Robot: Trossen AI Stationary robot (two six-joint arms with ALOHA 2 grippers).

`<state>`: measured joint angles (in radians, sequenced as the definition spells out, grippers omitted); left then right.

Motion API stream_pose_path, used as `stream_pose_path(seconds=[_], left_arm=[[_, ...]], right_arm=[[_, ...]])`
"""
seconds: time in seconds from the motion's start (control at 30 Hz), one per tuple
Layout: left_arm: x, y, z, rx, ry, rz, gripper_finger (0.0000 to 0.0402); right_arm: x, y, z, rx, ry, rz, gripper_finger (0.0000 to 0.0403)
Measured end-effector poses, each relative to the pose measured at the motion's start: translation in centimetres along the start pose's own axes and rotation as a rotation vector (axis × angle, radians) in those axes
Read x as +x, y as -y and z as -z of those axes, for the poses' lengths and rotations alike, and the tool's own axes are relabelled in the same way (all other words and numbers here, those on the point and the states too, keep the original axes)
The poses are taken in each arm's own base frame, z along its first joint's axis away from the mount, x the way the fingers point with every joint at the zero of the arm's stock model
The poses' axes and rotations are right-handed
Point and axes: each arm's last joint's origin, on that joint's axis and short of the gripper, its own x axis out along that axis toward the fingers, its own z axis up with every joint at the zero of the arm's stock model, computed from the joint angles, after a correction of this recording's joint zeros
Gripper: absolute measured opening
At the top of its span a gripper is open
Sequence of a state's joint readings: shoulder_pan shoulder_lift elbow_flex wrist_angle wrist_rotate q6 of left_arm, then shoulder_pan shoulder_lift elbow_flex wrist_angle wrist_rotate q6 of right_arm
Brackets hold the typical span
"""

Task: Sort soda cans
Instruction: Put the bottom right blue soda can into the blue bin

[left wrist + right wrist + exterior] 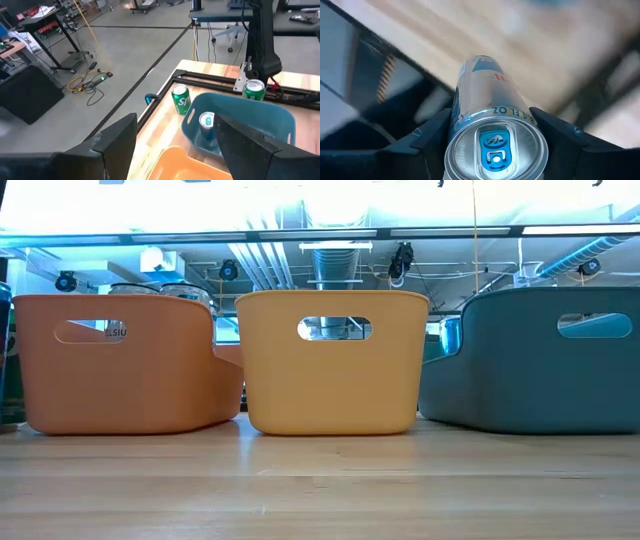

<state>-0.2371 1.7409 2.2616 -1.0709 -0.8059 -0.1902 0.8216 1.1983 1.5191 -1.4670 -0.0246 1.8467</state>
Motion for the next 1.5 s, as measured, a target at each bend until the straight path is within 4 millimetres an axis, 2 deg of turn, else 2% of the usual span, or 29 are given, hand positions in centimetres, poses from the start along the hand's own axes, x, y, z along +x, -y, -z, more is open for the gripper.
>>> stream_pose_path(seconds=[0.13, 0.3, 0.47, 0.57, 0.77, 0.93, 1.13, 1.23, 1.5], left_arm=[[-0.1, 0.0, -0.3, -0.016, 0.020, 0.004, 0.0247], [-0.9, -0.2, -0.5, -0.051, 0.042, 0.028, 0.0247], [-4.5, -1.7, -0.6, -0.080, 0.071, 0.075, 0.0247], [-6.9, -3.1, -0.1, -0.106, 0.067, 0.065, 0.0247], [-10.5, -4.1, 2.3, -0.146, 0.054, 0.026, 0.0247], [-11.7, -3.7, 4.5, -0.124, 0.070, 0.059, 0.0247], [-11.4, -3.5, 7.2, -0.220, 0.065, 0.059, 0.0247], [-11.0, -3.4, 8.4, -0.251, 0.051, 0.060, 0.0247], [-9.3, -0.4, 10.0, -0.199, -0.047, 0.153, 0.0247]], right_arm=[[-1.4, -2.2, -3.1, -0.086, 0.186, -0.010, 0.0238], [-1.4, -3.6, -8.7, -0.196, 0.303, 0.096, 0.0232], [0.8, -3.1, -14.5, -0.299, 0.232, 0.254, 0.0235], [2.7, -2.2, -17.0, -0.363, 0.156, 0.345, 0.0237], [5.4, -0.3, -18.9, -0.440, 0.073, 0.416, 0.0233], [6.9, 1.3, -20.4, -0.443, 0.045, 0.442, 0.0239], [9.4, 2.5, -21.3, -0.467, 0.009, 0.464, 0.0234], [9.9, 2.8, -21.7, -0.472, 0.035, 0.442, 0.0241], [10.9, 4.3, -23.3, -0.413, 0.043, 0.440, 0.0235]])
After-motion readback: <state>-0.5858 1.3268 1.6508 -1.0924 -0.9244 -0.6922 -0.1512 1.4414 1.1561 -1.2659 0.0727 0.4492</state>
